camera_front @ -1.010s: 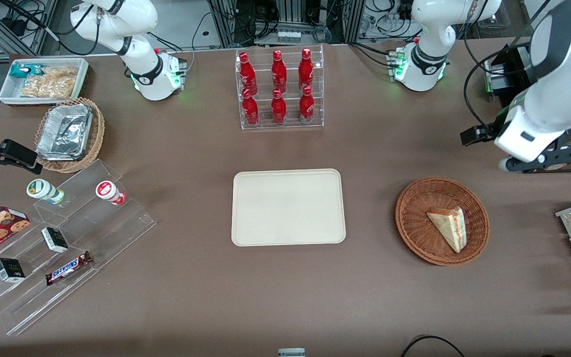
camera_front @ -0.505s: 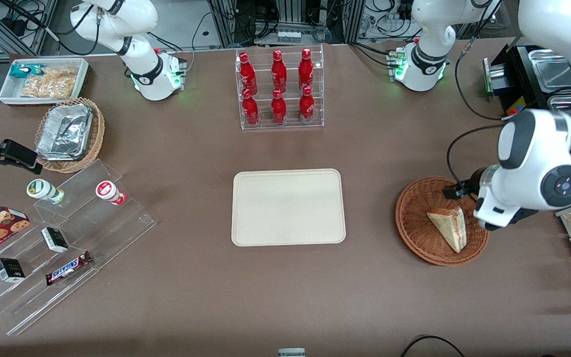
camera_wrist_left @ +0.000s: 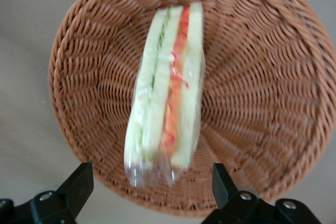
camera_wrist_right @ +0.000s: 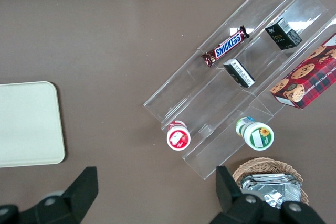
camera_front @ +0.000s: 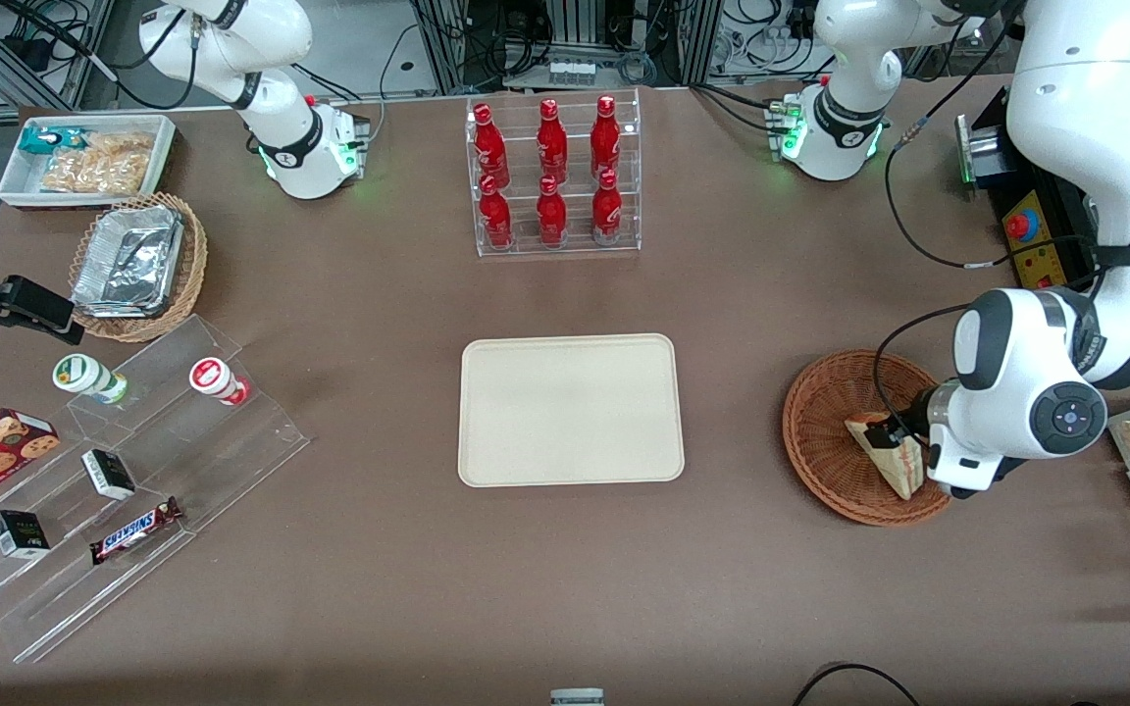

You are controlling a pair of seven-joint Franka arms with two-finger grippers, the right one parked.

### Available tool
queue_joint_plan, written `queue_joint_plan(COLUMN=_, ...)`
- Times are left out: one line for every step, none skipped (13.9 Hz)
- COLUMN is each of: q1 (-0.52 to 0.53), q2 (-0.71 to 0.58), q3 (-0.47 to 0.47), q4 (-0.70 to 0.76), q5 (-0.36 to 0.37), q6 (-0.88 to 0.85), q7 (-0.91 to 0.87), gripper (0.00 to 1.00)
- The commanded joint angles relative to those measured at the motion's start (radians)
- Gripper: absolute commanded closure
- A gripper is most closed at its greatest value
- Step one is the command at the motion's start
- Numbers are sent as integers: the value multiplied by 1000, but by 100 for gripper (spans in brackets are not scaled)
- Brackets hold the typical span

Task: Place sandwich from basket to tray
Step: 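Close the left gripper on the wrapped sandwich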

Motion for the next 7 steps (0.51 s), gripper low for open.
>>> queue_joint_plan(q1=9, q2=40, q3=9, q4=-1, q5=0, q6=64, q7=-30, gripper=0)
queue_joint_plan(q1=14, q2=53, q3=11, q4=-1, q5=-5, q6=81, q7=-30, gripper=0)
queue_joint_plan(q1=15, q2=66, q3=11, q4=-1, q5=-8, q6=94, q7=-30, gripper=0)
queue_joint_plan(q1=14, q2=77, q3=11, q4=-6, q5=-11, q6=110, q7=-39, gripper=0)
queue_joint_plan(q1=14, q2=86, q3=11, q4=-13, q5=-11, q6=130, q7=-69, gripper=4)
queue_joint_plan(q1=11, q2=89, q3=9, q4=-18, q5=-8, q6=148, q7=-106, gripper=39)
queue_joint_plan(q1=9, q2=87, q3=9, q4=-15, q5=-5, q6=141, q7=-126, gripper=79)
